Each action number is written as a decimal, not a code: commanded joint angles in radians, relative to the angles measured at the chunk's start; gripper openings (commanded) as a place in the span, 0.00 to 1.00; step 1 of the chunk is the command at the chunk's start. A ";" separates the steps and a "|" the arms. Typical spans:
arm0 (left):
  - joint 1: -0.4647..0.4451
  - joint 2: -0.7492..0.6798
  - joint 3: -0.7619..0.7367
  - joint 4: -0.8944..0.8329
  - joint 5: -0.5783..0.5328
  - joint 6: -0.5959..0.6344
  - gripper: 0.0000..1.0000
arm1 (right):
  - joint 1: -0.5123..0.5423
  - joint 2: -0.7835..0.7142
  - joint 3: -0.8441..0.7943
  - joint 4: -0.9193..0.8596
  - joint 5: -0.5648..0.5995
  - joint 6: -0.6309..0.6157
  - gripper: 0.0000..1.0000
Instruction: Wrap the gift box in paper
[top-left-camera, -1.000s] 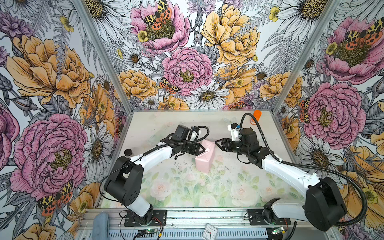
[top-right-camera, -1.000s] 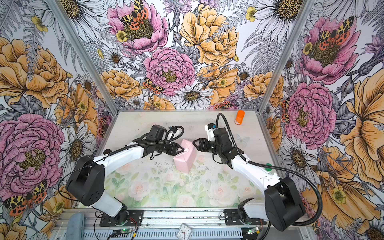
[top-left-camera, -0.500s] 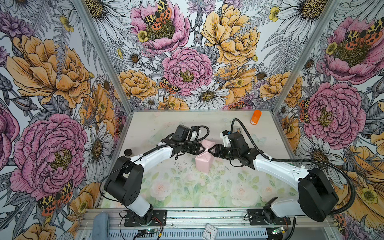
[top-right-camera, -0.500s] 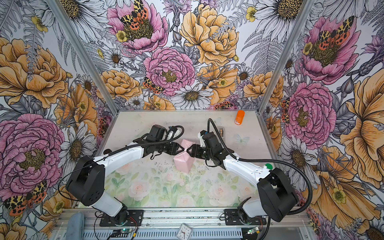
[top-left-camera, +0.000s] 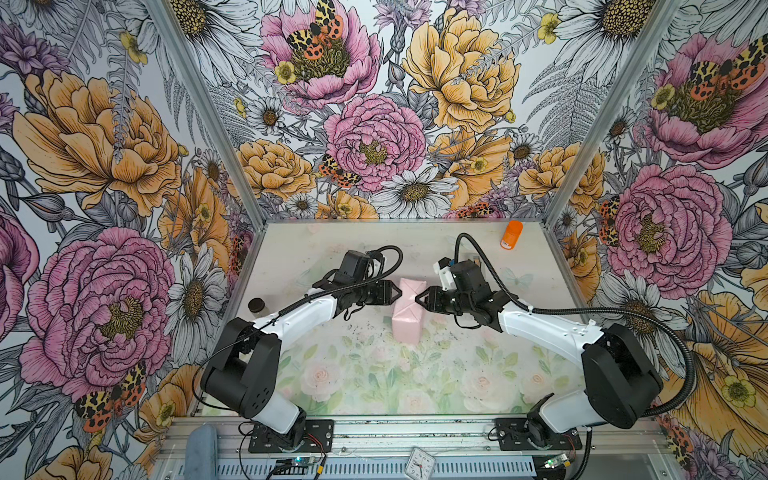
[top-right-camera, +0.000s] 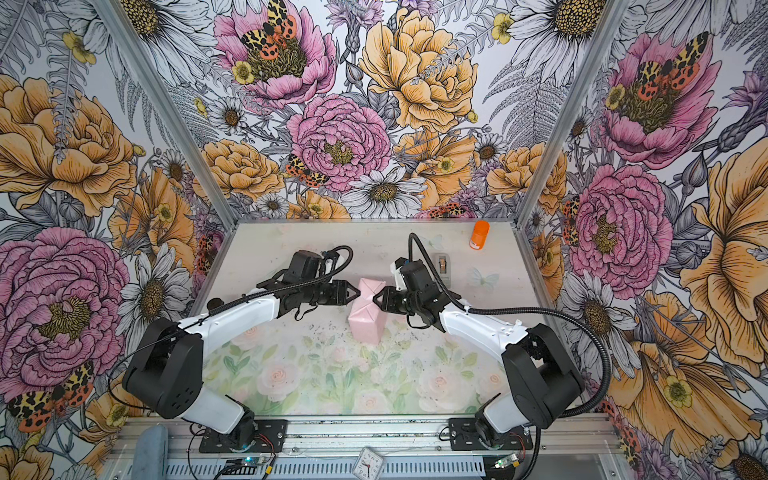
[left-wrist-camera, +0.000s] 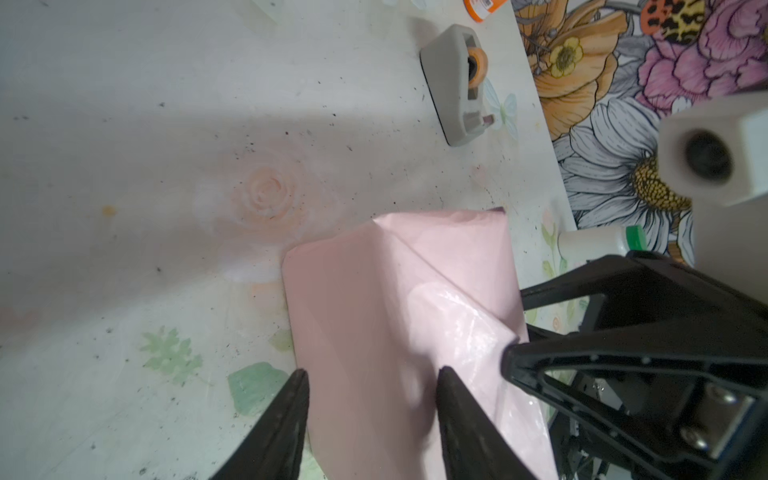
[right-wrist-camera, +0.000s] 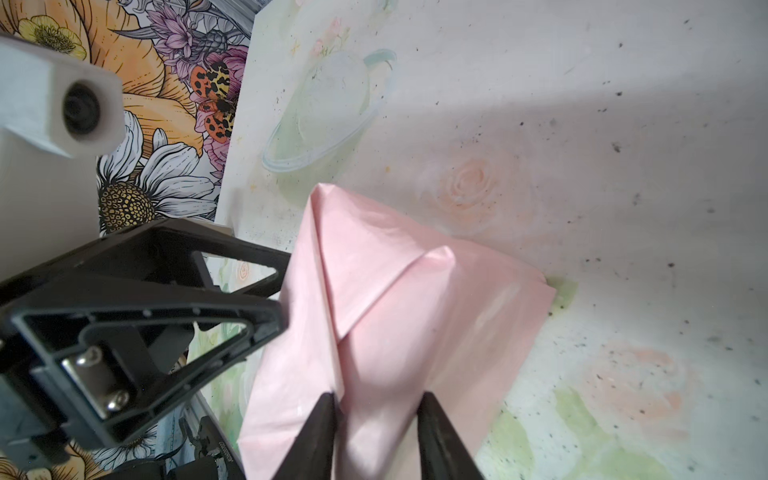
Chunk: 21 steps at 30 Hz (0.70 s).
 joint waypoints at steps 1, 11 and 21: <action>0.013 -0.031 -0.033 0.083 0.050 -0.123 0.54 | -0.009 0.041 0.008 -0.045 -0.020 -0.042 0.32; -0.003 0.029 -0.040 0.138 0.113 -0.194 0.54 | -0.011 0.049 0.006 -0.048 -0.021 -0.047 0.29; -0.039 0.083 -0.060 0.120 0.089 -0.165 0.41 | -0.011 0.065 0.005 -0.046 -0.022 -0.054 0.28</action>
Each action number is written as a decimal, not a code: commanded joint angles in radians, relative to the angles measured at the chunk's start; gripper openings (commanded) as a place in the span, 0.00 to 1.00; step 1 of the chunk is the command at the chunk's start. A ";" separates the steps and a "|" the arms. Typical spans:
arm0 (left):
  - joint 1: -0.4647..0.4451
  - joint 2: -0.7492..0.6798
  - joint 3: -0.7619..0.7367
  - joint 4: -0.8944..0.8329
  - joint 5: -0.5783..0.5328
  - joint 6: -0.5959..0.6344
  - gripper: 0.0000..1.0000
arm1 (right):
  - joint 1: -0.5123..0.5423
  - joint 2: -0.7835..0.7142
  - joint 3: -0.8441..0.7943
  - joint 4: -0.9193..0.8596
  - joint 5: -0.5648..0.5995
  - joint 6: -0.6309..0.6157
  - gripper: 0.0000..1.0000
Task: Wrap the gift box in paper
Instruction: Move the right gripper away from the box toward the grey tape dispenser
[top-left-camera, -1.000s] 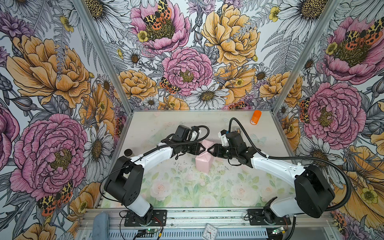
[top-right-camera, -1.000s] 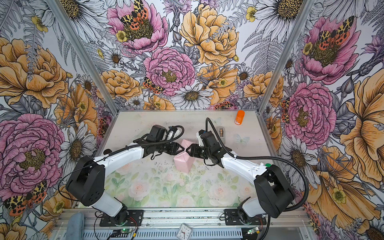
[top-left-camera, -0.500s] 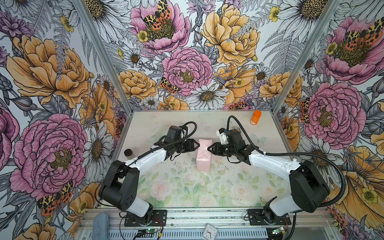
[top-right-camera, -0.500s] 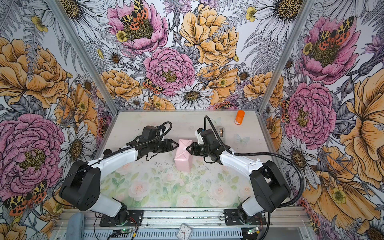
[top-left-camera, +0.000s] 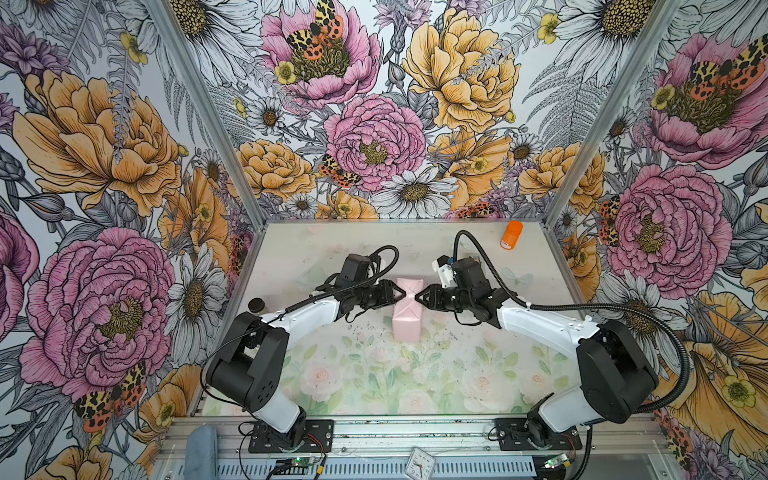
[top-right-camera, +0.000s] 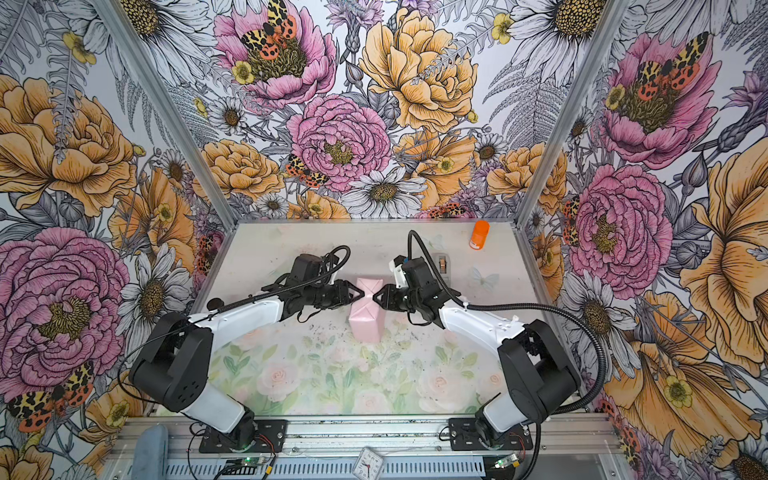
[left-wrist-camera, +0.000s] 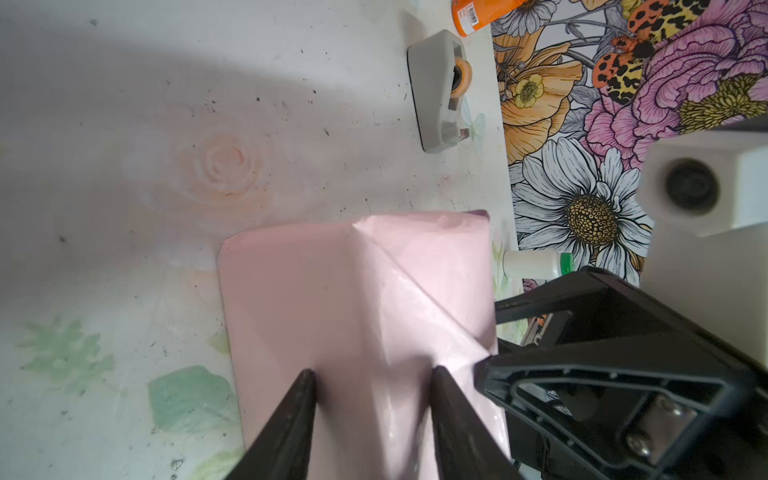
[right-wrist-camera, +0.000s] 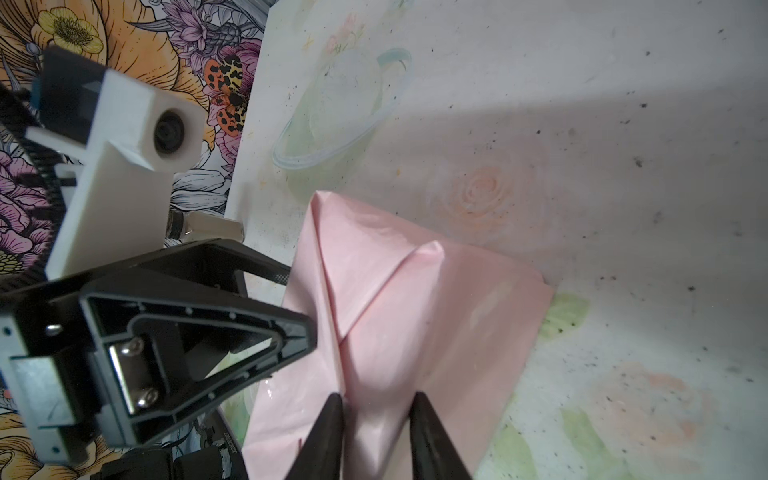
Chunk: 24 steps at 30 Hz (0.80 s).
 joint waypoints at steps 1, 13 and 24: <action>-0.020 0.036 -0.021 -0.021 -0.021 0.025 0.40 | 0.001 0.040 -0.007 -0.058 0.026 -0.028 0.28; -0.022 0.033 -0.058 -0.043 -0.075 0.041 0.36 | -0.109 -0.138 -0.051 -0.081 -0.032 -0.096 0.38; -0.031 0.037 -0.055 -0.039 -0.086 0.047 0.36 | -0.437 -0.151 0.003 -0.184 -0.273 -0.331 0.37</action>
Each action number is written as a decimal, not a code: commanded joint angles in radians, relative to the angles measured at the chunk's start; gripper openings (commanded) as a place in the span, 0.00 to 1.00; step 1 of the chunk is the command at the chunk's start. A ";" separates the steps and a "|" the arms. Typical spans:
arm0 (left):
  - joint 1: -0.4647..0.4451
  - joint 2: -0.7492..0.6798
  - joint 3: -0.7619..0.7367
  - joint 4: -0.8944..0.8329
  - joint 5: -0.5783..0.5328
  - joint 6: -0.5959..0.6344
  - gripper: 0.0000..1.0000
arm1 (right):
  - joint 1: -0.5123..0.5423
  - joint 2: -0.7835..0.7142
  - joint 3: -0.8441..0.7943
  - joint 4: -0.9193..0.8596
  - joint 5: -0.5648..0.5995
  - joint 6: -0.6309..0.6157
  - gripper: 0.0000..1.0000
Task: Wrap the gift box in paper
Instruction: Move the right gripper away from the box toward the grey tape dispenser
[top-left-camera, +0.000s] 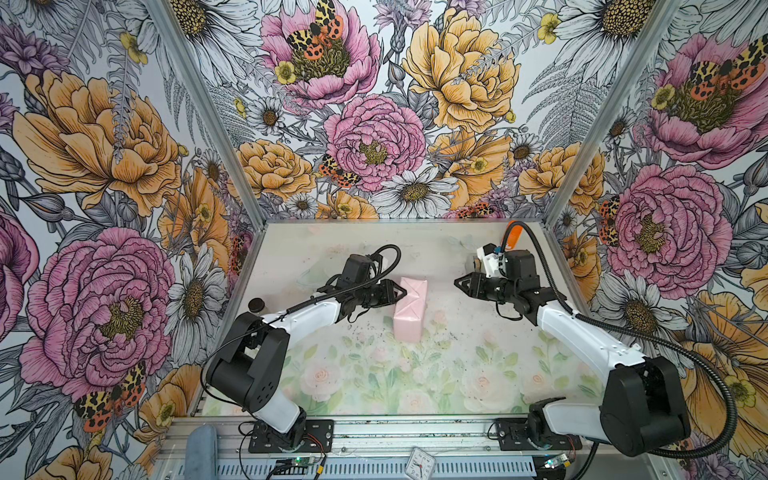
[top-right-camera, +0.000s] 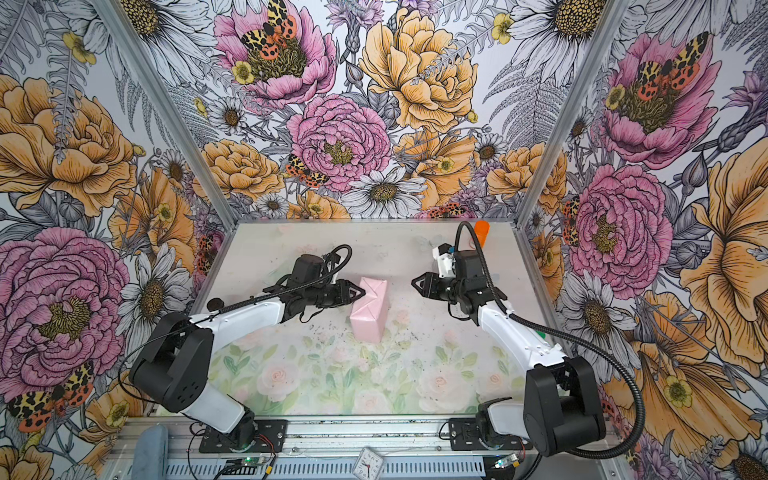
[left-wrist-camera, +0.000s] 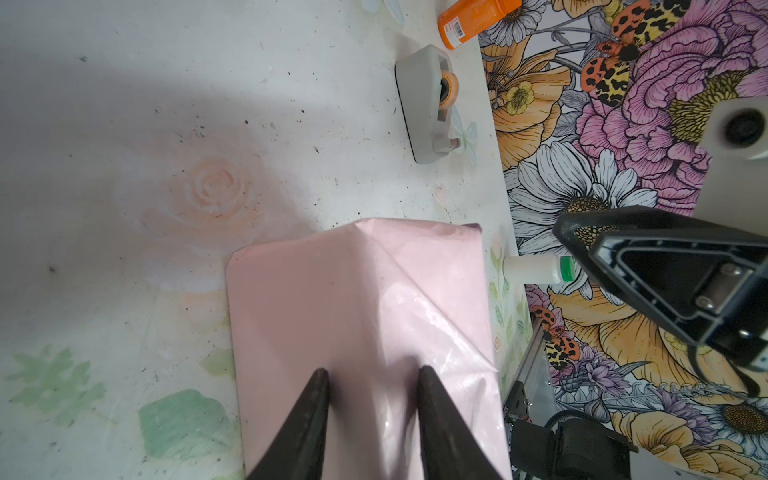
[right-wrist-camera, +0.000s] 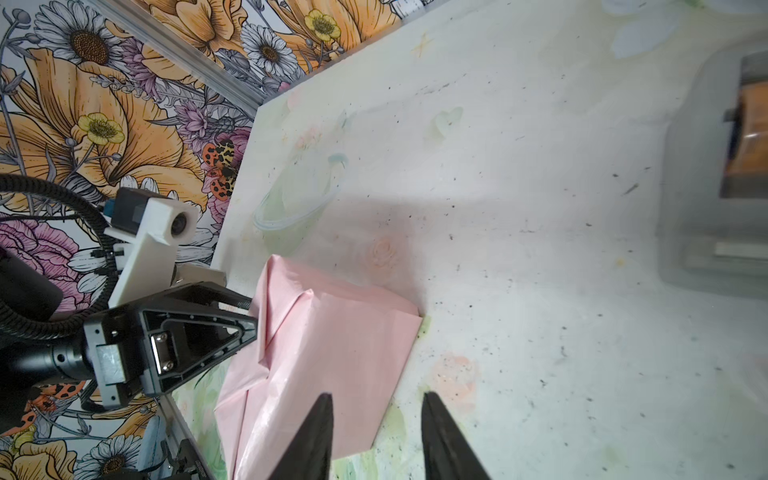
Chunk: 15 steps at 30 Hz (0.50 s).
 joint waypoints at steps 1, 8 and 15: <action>-0.016 0.038 -0.042 -0.093 -0.057 0.032 0.36 | -0.083 0.063 0.064 -0.051 -0.122 -0.121 0.37; -0.018 0.032 -0.045 -0.091 -0.053 0.034 0.37 | -0.249 0.293 0.218 -0.143 -0.217 -0.267 0.32; -0.020 0.036 -0.038 -0.096 -0.050 0.036 0.37 | -0.315 0.472 0.355 -0.232 -0.232 -0.364 0.31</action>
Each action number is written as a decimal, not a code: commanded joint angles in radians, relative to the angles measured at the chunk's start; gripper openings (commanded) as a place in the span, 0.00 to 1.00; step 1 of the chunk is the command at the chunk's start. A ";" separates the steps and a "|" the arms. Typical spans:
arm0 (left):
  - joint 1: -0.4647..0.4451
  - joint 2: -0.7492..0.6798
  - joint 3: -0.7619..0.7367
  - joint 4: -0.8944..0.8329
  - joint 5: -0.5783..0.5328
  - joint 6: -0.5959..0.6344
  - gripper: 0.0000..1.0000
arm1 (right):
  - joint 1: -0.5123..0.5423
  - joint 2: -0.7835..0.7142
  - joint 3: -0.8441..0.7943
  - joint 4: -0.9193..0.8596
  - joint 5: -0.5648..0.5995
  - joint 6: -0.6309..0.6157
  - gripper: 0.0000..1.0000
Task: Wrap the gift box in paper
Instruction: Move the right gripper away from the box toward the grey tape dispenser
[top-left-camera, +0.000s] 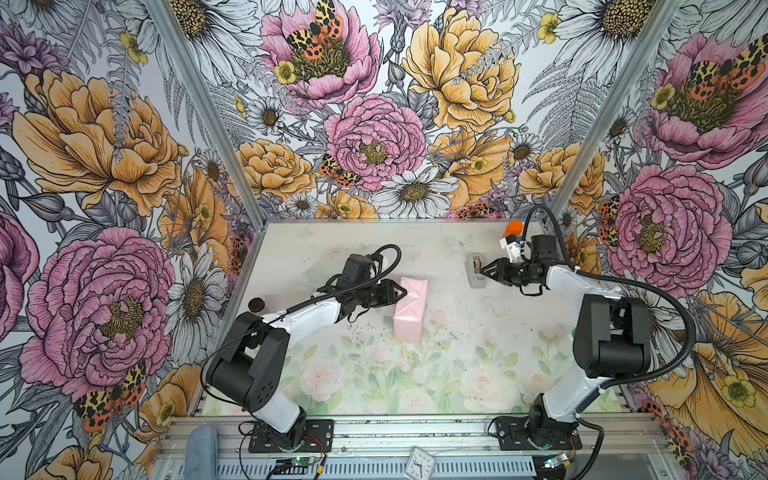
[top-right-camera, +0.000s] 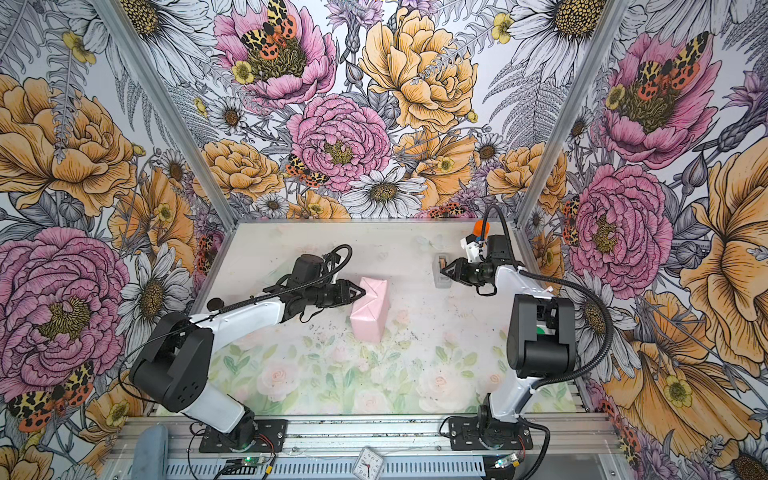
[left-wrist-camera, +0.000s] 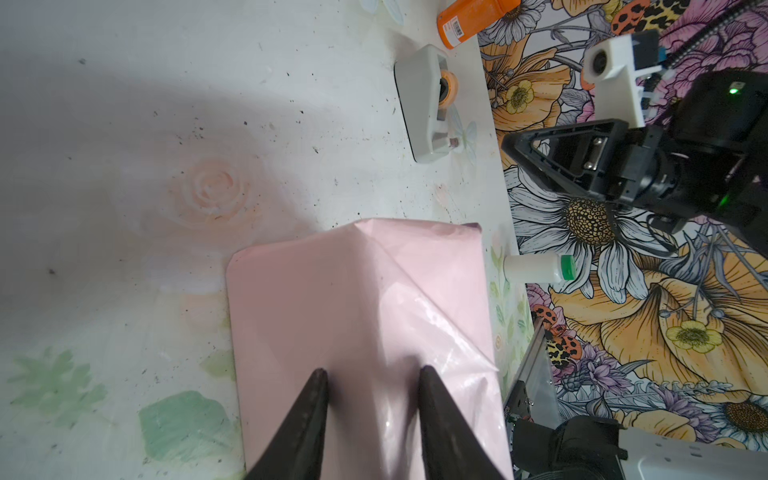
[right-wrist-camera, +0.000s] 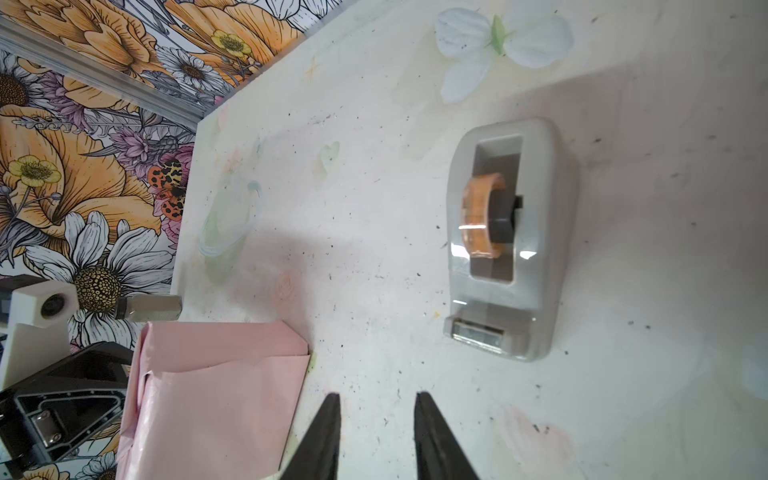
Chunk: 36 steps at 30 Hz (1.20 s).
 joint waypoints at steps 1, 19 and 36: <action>-0.019 0.036 -0.038 -0.098 -0.051 0.031 0.37 | -0.017 0.060 0.074 -0.075 -0.029 -0.082 0.31; -0.019 0.031 -0.027 -0.108 -0.061 0.033 0.38 | -0.055 0.339 0.308 -0.151 -0.168 -0.172 0.29; -0.015 0.023 -0.023 -0.117 -0.065 0.038 0.39 | -0.032 0.465 0.432 -0.355 -0.162 -0.315 0.29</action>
